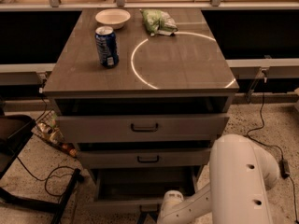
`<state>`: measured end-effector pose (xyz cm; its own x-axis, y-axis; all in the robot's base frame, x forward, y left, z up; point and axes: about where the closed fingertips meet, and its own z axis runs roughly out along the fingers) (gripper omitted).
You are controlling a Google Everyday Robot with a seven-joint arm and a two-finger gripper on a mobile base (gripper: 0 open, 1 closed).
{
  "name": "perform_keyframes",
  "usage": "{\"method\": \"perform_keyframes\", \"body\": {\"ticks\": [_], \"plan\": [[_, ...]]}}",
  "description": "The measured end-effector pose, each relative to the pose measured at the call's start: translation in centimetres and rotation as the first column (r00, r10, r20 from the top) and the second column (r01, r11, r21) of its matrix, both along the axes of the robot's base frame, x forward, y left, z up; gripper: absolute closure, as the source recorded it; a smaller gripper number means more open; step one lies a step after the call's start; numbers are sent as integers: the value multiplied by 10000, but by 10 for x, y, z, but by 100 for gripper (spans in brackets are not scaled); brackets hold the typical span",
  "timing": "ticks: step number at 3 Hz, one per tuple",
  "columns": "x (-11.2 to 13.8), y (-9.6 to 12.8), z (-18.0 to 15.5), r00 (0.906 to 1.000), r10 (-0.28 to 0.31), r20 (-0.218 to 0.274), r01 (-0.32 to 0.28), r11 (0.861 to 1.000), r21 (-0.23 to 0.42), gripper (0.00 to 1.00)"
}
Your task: Close bottom drawer
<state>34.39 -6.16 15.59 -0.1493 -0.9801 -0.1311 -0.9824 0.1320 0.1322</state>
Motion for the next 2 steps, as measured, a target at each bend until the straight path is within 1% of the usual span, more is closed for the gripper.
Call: {"method": "perform_keyframes", "body": {"ticks": [1, 2], "plan": [[31, 3, -5, 9988, 132, 481, -148, 9993, 347, 100], [73, 6, -14, 9929, 277, 1160, -373, 9960, 816, 100]]}}
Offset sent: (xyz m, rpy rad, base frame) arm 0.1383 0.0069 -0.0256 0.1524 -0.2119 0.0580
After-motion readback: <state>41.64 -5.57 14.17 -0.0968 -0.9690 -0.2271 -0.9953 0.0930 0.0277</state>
